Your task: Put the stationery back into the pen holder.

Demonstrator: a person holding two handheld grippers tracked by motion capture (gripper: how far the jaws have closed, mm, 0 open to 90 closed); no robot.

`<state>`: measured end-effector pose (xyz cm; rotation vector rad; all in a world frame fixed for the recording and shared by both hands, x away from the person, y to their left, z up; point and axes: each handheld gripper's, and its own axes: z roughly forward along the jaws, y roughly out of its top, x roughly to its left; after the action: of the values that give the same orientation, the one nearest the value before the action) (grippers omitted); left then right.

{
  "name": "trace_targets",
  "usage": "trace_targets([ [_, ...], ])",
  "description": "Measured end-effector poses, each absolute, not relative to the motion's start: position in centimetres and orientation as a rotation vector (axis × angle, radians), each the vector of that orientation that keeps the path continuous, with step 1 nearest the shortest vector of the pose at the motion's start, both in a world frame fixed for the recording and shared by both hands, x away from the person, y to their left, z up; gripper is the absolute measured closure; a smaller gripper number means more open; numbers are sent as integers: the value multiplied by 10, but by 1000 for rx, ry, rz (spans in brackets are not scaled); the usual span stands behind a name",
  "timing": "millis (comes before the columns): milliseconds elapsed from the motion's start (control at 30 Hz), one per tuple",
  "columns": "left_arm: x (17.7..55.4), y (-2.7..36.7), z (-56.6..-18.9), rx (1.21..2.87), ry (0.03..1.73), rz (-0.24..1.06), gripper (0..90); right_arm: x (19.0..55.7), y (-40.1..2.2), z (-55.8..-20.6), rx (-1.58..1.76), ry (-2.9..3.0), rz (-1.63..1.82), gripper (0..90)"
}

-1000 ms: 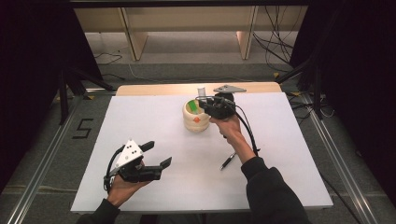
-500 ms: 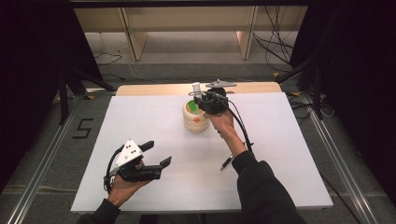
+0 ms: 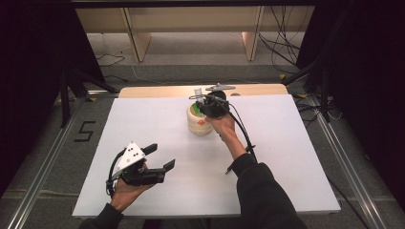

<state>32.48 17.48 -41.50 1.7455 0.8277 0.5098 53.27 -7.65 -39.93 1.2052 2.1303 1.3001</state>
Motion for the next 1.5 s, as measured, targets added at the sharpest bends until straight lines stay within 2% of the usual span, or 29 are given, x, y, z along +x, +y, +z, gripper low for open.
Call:
trace_targets([
  [967,325,174,-415,1747,833,508,162,538,-69,-414,1260,2167,1205,693],
  [1100,325,174,-415,1746,833,507,162,537,-72,-409,1293,2162,1264,519],
  [1333,326,174,-415,1751,835,503,161,528,-93,-382,1249,2141,1296,422],
  [1500,326,174,-415,1751,838,504,161,517,-116,-359,1102,2213,1333,355],
])
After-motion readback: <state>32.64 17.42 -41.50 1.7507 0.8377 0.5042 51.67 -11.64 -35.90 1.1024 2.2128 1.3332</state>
